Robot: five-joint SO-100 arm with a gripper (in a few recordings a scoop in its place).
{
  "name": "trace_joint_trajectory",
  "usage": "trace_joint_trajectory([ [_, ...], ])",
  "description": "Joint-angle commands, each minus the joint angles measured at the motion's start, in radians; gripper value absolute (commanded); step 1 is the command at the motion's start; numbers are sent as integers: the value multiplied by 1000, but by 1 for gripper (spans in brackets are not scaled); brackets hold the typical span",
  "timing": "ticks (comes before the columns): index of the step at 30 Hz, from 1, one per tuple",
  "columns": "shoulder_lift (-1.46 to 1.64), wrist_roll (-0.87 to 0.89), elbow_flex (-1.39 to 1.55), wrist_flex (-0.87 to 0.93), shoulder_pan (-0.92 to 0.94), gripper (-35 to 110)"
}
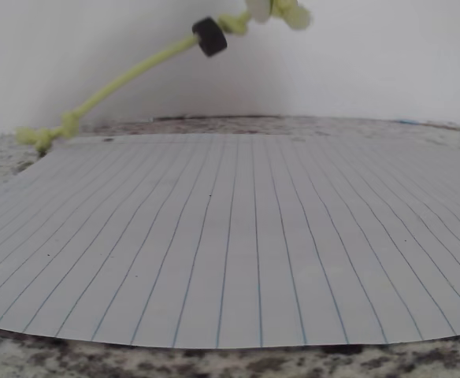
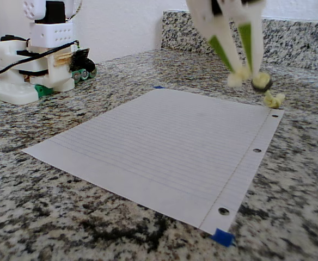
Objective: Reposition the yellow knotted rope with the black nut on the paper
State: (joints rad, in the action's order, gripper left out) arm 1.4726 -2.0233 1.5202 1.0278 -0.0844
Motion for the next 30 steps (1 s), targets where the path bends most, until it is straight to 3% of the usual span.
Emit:
trace_joint_trajectory([
  [1,129,8,-11,15,18,0],
  [13,511,23,235,-25,186,0],
  [20,821,38,528,-163,347,0],
  [30,1230,278,934,-437,618,0],
])
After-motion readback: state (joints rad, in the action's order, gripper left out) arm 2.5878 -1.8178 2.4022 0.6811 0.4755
